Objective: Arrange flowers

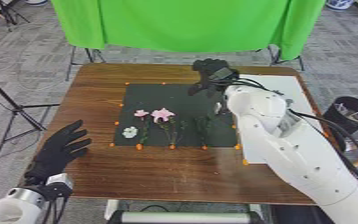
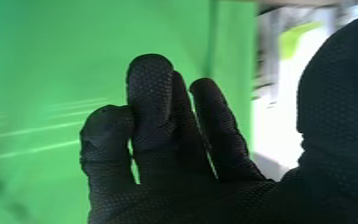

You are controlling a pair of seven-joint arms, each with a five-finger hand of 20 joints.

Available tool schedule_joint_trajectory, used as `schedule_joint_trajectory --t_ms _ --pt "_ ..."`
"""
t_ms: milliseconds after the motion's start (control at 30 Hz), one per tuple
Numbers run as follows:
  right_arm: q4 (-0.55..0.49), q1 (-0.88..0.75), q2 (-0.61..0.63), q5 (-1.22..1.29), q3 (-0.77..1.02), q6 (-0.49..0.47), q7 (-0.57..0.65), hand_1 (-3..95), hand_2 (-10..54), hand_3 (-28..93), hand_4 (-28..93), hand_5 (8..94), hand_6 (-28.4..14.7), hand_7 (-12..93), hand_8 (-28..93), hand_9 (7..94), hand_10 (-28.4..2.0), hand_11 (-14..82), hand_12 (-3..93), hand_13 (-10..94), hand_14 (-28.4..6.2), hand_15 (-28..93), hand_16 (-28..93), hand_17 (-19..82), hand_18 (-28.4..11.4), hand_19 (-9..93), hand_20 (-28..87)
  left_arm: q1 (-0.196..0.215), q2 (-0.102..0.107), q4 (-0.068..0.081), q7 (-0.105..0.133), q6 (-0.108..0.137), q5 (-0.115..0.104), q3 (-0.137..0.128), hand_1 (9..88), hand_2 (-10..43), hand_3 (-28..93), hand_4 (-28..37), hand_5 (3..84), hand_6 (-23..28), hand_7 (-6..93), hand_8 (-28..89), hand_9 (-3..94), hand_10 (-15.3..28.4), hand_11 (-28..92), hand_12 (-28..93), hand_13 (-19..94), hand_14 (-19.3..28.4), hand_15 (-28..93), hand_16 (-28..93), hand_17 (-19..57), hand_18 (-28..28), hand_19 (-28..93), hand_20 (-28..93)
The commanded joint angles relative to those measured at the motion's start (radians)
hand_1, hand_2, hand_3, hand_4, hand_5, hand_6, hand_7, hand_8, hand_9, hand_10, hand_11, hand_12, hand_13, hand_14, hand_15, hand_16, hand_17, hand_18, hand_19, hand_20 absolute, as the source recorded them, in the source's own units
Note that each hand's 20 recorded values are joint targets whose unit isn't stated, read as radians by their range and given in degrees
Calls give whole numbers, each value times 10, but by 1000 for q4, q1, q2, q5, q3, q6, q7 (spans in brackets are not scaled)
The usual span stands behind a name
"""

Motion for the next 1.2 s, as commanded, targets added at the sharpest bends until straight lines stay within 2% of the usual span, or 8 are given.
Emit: schedule_joint_trajectory --t_ms 33,333,400,567,600,967,1000,1200 --pt "3 -131 181 48 141 17 46 215 -95 872 -257 319 -57 274 -111 380 -160 195 219 461 -124 700 219 246 -230 852 521 30 -19 -6 -5 17 -7 -10 262 9 702 -242 268 30 209 -110 246 126 202 152 206 169 315 -6 -101 230 445 74" --pt "18 -198 258 -1 179 67 97 198 -95 871 -241 283 -61 244 -93 347 -166 160 234 419 -128 647 182 204 -236 783 526 21 -23 -1 -11 6 -3 -4 263 10 701 -242 268 30 210 -110 247 127 203 152 206 168 315 -6 -101 230 445 74" --pt "47 -176 280 6 135 88 139 205 -95 873 -242 292 -64 256 -92 363 -162 178 238 434 -122 654 183 212 -234 787 527 21 -28 1 -19 -1 1 -7 262 10 702 -242 268 30 209 -110 247 127 203 152 206 168 314 -6 -101 230 445 74" --pt "78 -133 317 -16 62 96 221 229 -95 881 -251 338 -63 310 -115 413 -161 302 253 468 -110 702 205 244 -221 825 528 29 -24 1 -15 2 -2 -11 263 10 701 -241 269 31 209 -110 247 126 205 152 207 170 315 -6 -101 231 445 74" --pt "78 -136 325 -6 59 91 232 234 -95 882 -253 349 -62 321 -117 421 -159 321 256 474 -108 707 209 249 -218 832 527 28 -28 0 -23 -2 2 -14 264 10 700 -242 269 31 209 -110 246 126 205 152 207 170 316 -6 -101 231 445 74" --pt "144 -83 346 -30 -25 115 242 252 -95 886 -264 405 -51 352 -138 465 -147 353 245 505 -98 707 227 269 -215 856 517 22 -23 4 -21 -7 2 -9 263 11 699 -241 270 31 211 -111 247 127 206 151 207 168 316 -7 -101 231 445 74" --pt "147 -83 340 -37 -10 90 229 255 -95 886 -265 411 -49 354 -139 470 -146 354 245 511 -96 707 229 272 -214 857 516 21 -24 4 -24 -7 3 -9 263 11 700 -240 270 31 211 -112 247 127 205 151 207 168 316 -7 -101 231 445 74" --pt "179 -53 331 -45 -46 95 210 269 -95 885 -274 451 -35 371 -149 525 -130 369 242 550 -87 710 240 284 -210 866 512 17 -23 6 -25 -11 4 -6 263 10 701 -240 270 31 210 -112 247 127 205 150 207 169 316 -7 -101 231 445 74"
